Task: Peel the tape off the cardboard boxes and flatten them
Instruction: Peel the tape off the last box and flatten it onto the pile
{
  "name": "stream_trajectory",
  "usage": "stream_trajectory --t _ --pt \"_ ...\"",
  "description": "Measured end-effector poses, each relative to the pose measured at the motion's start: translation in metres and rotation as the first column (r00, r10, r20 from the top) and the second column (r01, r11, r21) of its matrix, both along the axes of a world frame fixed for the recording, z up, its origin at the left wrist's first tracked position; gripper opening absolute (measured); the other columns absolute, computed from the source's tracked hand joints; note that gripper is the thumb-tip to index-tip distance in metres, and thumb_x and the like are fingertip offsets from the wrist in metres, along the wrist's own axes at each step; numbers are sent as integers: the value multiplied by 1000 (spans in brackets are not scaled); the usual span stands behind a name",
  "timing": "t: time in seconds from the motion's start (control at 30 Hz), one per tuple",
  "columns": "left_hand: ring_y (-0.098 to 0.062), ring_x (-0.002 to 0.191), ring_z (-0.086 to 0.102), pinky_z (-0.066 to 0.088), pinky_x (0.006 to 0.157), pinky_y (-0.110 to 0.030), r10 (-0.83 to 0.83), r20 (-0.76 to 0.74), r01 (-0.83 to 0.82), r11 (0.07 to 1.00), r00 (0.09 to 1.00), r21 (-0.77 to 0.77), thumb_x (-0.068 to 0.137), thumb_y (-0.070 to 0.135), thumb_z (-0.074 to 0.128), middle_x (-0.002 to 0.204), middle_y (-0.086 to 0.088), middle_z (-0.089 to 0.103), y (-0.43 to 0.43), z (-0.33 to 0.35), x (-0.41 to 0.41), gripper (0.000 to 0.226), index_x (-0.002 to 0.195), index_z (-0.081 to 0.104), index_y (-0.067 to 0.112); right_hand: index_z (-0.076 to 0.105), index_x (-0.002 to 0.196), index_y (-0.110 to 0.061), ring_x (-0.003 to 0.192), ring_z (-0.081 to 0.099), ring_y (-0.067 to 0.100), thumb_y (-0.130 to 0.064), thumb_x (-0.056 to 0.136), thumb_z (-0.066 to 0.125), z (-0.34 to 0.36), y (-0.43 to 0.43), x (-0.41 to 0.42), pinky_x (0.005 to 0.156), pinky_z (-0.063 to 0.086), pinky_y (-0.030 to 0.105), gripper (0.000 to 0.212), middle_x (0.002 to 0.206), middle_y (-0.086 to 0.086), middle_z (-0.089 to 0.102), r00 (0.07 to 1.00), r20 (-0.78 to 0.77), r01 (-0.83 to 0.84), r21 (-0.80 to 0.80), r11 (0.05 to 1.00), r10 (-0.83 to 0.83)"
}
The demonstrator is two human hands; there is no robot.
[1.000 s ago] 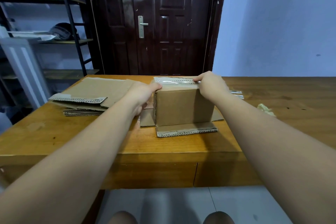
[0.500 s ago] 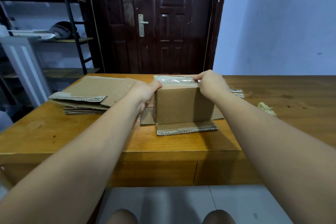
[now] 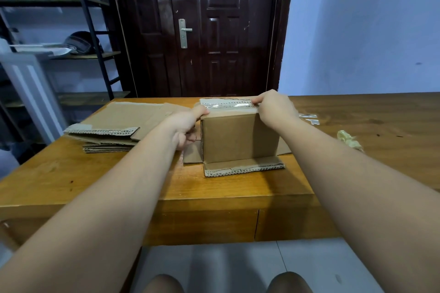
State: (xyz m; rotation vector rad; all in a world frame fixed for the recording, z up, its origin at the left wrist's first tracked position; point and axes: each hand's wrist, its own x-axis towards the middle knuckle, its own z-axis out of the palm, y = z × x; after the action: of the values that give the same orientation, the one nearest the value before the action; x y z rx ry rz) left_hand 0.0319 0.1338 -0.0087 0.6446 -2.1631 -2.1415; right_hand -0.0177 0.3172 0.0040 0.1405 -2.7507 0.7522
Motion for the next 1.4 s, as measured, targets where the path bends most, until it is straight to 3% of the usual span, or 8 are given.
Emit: stream_trajectory --t 0.13,0.4,0.63,0.77,0.93,1.1,1.2,1.4 --pt "-7 58 33 20 45 -16 -70 7 66 965 998 256 87 20 65 79 -1 48 -5 -5 -3 15 96 55 13 63 122 -32 99 56 28 1 94 42 0 0 1 75 47 36 49 119 6 61 1000 4 -11 -7 1000 11" --pt "-6 58 28 21 44 -16 -46 5 44 974 999 220 88 20 65 92 -3 48 -3 -2 -5 15 94 53 13 63 123 -32 91 53 25 1 94 43 -1 0 -1 71 45 34 48 120 6 61 1000 9 -13 -4 1000 13" --pt "-13 53 30 30 52 -22 22 -62 -34 979 998 -201 87 32 62 73 -4 39 3 4 -1 24 96 55 10 64 121 -33 102 57 28 0 94 42 -2 1 -2 73 46 35 48 122 6 61 1000 -2 -18 -2 1000 18" --pt "-14 52 31 32 52 -24 35 -109 -62 966 993 -253 86 32 64 71 -5 39 4 3 1 27 96 57 9 63 122 -33 103 57 29 -2 95 42 -2 0 -3 75 47 36 46 121 6 61 1000 -3 -14 -6 1000 14" --pt "-12 52 29 28 51 -22 0 -139 -17 993 990 -120 88 34 63 71 -3 39 -1 -5 -1 22 86 55 13 63 122 -32 98 56 28 -2 95 41 -1 1 -3 72 43 34 46 120 7 61 1000 -1 -13 4 1000 13" --pt "-6 52 27 23 37 -13 66 -146 -26 965 987 262 98 33 50 70 0 43 -10 -19 -3 26 88 55 10 69 112 -25 94 59 29 5 91 43 0 1 -3 71 48 35 45 115 8 64 1000 -13 -19 44 999 20" --pt "-5 52 28 21 33 -11 90 -131 -46 951 987 307 99 14 48 74 -2 47 -8 -22 -10 14 85 52 10 71 109 -20 95 61 31 7 91 42 1 2 -4 74 51 35 43 114 10 65 999 -24 -27 63 998 29" --pt "-6 52 30 21 33 -13 115 -73 -94 966 991 243 98 12 46 70 0 51 -4 -22 -17 20 81 56 12 67 117 -27 99 59 30 2 93 43 0 3 -8 76 49 35 45 120 8 63 999 -20 -41 60 997 42"
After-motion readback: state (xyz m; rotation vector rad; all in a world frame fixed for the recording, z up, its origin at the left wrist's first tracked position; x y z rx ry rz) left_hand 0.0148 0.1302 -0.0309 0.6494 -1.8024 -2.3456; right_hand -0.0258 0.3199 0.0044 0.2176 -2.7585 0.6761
